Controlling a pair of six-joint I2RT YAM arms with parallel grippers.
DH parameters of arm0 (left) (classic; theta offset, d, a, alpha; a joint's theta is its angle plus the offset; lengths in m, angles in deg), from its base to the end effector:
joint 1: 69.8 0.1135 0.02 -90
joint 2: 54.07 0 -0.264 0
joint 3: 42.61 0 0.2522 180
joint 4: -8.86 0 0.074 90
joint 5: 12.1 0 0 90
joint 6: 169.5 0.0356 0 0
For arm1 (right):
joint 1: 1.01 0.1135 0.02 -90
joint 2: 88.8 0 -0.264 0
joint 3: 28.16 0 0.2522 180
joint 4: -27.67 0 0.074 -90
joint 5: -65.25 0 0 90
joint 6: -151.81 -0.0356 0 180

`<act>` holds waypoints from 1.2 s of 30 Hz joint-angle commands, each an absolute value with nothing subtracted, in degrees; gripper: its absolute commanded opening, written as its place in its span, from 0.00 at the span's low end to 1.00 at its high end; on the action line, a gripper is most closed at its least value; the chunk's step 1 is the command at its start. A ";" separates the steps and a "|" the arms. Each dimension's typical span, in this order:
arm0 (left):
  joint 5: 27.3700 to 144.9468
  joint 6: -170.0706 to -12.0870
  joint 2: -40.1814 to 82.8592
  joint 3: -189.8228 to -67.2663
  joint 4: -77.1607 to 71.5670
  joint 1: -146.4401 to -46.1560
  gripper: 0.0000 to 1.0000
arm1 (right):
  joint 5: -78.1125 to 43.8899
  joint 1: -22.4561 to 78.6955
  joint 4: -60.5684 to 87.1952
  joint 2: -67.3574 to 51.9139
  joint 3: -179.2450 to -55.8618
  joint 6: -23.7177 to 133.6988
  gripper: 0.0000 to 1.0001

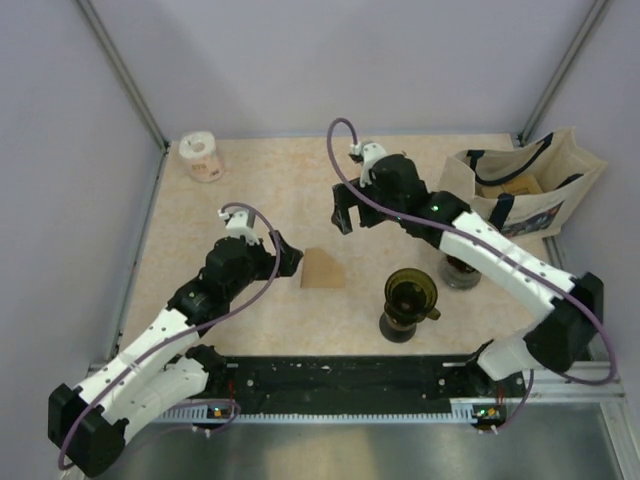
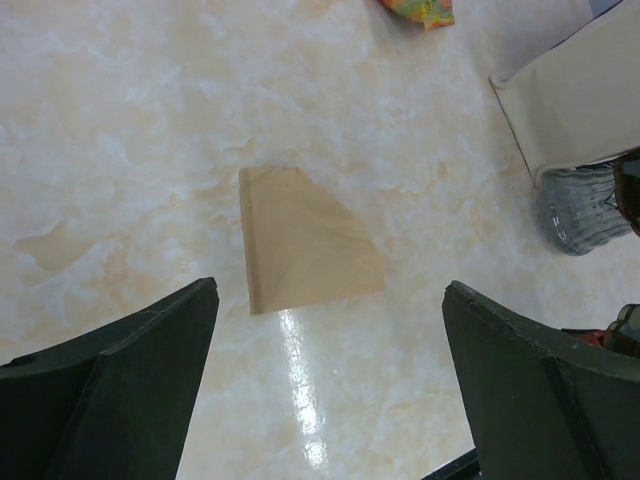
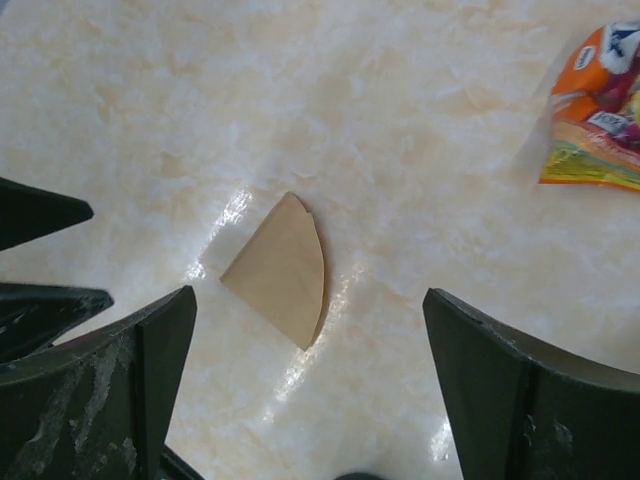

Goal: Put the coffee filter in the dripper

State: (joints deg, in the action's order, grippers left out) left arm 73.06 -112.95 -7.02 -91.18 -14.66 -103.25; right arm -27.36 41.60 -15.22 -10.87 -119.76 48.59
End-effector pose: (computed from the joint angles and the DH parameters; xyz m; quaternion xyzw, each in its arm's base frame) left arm 0.1633 -0.1043 0.2724 -0.0236 0.8283 -0.2787 0.4855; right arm 0.2259 0.2056 0.3778 -0.2076 0.8371 0.2194 0.4561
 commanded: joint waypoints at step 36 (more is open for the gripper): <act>88.44 -121.86 13.60 -80.55 9.86 -103.28 0.99 | -5.86 38.28 -10.97 28.09 -123.92 42.12 0.75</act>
